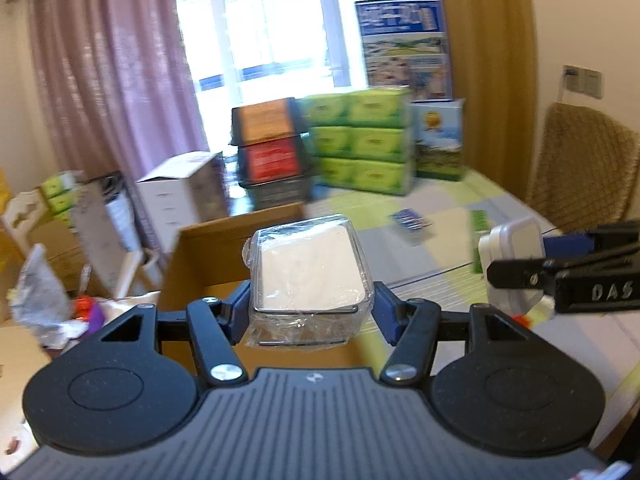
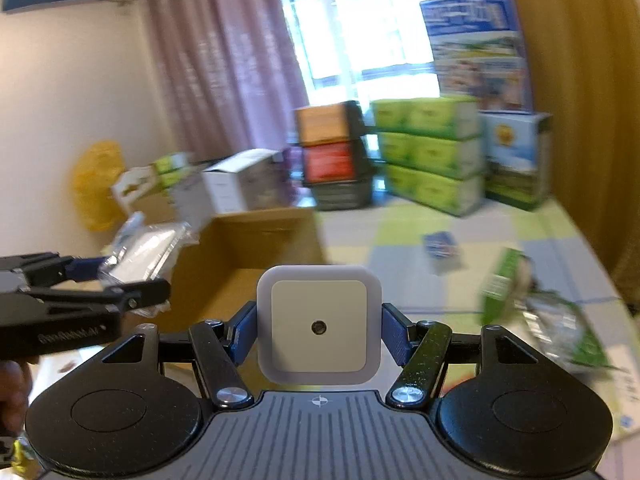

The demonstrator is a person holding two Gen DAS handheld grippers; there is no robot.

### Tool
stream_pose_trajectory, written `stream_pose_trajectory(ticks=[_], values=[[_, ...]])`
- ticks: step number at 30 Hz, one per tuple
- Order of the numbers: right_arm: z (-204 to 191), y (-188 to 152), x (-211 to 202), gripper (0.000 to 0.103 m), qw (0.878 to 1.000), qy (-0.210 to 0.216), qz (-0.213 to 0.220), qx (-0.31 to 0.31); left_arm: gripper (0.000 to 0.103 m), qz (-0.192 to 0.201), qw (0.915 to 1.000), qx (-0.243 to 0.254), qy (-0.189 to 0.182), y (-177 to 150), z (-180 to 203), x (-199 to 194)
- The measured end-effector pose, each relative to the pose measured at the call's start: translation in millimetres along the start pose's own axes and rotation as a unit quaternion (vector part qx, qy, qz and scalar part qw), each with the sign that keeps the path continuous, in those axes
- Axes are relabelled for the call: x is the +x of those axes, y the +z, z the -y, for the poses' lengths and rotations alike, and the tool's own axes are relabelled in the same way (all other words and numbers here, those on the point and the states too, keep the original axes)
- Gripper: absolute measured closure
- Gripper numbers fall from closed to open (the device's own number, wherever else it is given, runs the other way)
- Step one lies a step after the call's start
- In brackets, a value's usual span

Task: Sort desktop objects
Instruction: 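Carry both items to the cardboard box and release them inside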

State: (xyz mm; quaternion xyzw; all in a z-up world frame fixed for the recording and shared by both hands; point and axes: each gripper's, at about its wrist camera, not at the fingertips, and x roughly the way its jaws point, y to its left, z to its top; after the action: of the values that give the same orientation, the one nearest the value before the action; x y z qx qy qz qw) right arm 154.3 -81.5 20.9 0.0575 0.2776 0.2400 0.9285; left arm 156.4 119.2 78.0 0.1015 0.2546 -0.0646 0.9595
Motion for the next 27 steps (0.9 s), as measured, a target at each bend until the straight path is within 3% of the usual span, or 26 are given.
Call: stream_pose_trajectory(ticks=[6, 10, 17, 27], values=[[-50.7, 13.3, 50.9, 0.041, 0.999, 0.045, -0.025, -0.005, 0.046, -0.023, 0.9992, -0.029, 0.016, -14.8, -67.2, 6.7], [-66.7, 13.8, 89.3, 0.041, 0.997, 0.058, -0.047, 0.001, 0.046, -0.033, 0.9985, -0.041, 0.016, -27.5, -91.4, 17.3], [-70.0, 8.0, 130.5, 0.041, 0.996, 0.059, -0.073, 0.006, 0.046, -0.048, 0.998, -0.042, 0.005, -46.0, -106.9, 43.7], [-74.2, -0.3, 152.2, 0.041, 0.994, 0.062, -0.085, 0.009, 0.039, -0.048, 0.9978, -0.045, 0.003, -57.1, -111.8, 65.3]])
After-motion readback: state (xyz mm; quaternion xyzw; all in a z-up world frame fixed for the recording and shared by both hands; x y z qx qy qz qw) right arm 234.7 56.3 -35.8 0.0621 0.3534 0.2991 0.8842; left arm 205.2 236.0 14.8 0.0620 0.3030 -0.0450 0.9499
